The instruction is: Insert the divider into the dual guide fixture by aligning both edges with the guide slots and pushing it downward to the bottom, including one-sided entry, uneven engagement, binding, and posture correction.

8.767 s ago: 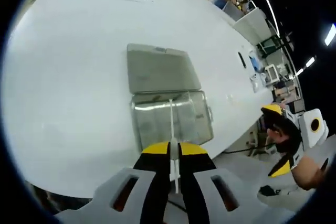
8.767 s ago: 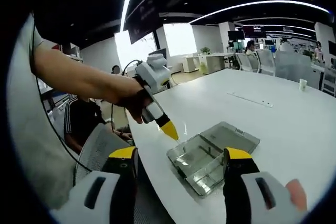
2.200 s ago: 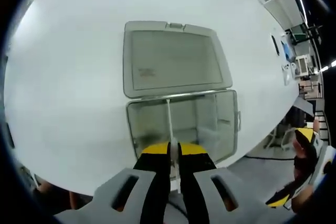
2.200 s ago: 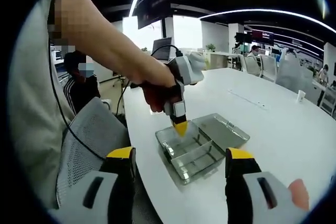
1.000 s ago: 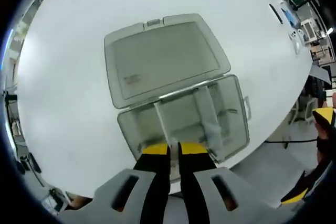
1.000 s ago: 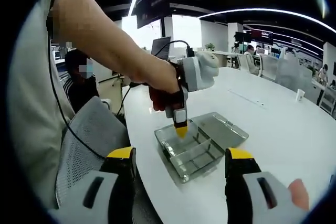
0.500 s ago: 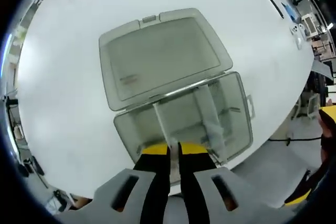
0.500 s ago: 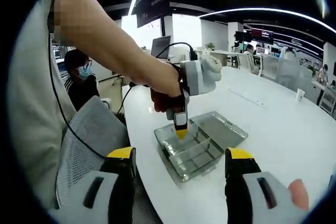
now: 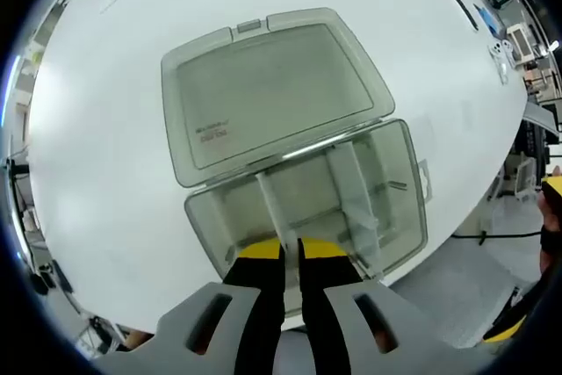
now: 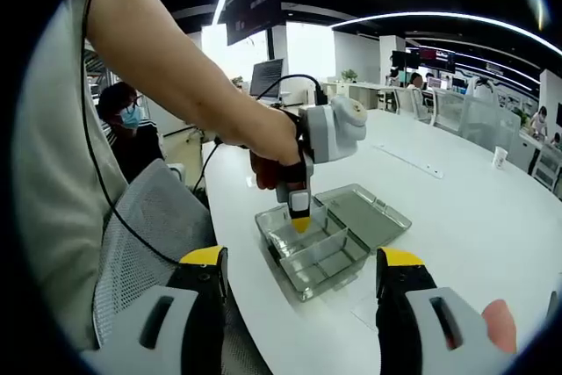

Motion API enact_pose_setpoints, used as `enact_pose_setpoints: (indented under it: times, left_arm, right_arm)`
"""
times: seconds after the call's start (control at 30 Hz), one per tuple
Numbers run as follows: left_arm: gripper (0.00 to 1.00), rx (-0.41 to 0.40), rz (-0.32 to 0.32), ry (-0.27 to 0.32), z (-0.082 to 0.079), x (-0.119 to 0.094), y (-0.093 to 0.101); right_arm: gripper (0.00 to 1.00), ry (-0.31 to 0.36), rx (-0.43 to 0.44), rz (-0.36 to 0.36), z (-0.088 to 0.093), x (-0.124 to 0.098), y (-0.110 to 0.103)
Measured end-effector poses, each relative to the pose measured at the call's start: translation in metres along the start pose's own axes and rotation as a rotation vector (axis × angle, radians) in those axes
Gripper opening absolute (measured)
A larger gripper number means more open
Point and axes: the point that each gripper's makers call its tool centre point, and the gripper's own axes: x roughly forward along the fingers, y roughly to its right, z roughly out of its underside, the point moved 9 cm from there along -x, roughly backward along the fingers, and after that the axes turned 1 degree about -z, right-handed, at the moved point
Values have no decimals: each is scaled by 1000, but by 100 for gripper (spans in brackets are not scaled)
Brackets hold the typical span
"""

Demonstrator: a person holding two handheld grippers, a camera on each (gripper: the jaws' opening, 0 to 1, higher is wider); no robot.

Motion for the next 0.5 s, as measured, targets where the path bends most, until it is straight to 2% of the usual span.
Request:
enact_pose_setpoints:
  times: [0.5]
  left_arm:
    - [2,-23,9,5,2,4,-1]
  right_arm:
    - [66,-4,6,6,2,-4,1]
